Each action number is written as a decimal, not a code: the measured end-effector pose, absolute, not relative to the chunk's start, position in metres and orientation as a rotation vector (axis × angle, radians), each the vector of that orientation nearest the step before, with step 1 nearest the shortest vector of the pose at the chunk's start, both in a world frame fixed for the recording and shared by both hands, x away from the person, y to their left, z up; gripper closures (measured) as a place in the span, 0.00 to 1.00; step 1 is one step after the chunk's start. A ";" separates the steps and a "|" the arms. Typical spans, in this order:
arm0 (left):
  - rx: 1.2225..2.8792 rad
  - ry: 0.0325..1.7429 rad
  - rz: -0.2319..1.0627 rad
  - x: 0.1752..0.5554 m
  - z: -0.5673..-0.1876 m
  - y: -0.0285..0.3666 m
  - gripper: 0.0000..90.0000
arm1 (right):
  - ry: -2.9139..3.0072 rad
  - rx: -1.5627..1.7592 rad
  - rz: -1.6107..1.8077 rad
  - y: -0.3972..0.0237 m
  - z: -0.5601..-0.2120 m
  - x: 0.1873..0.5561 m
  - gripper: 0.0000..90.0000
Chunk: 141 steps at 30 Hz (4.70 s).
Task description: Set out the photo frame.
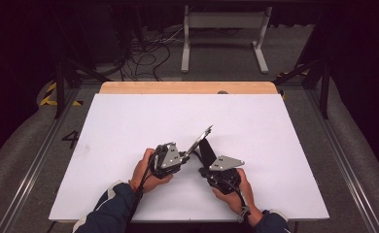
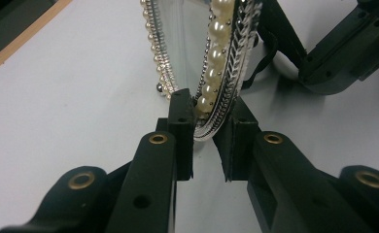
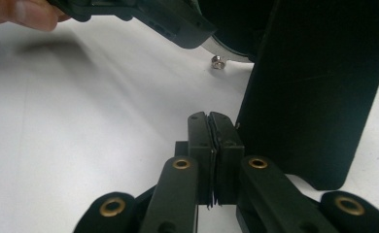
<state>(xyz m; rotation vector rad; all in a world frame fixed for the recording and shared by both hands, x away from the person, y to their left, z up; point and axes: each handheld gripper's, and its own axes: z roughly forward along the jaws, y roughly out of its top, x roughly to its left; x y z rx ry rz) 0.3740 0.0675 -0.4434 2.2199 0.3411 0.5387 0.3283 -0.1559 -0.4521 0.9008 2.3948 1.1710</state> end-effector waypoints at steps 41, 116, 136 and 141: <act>2.193 0.307 0.442 0.378 -0.446 0.066 0.79 | 2.346 0.978 1.131 -0.179 -0.456 0.346 1.00; 2.177 0.646 0.517 0.333 -0.457 0.183 0.28 | 2.144 1.117 1.335 -0.148 -0.441 0.364 0.50; 2.196 0.624 0.496 0.333 -0.457 0.181 0.28 | 2.175 1.151 1.336 -0.145 -0.445 0.370 0.64; 2.209 0.621 0.507 0.333 -0.456 0.181 0.27 | 2.226 1.134 1.361 -0.155 -0.444 0.365 0.68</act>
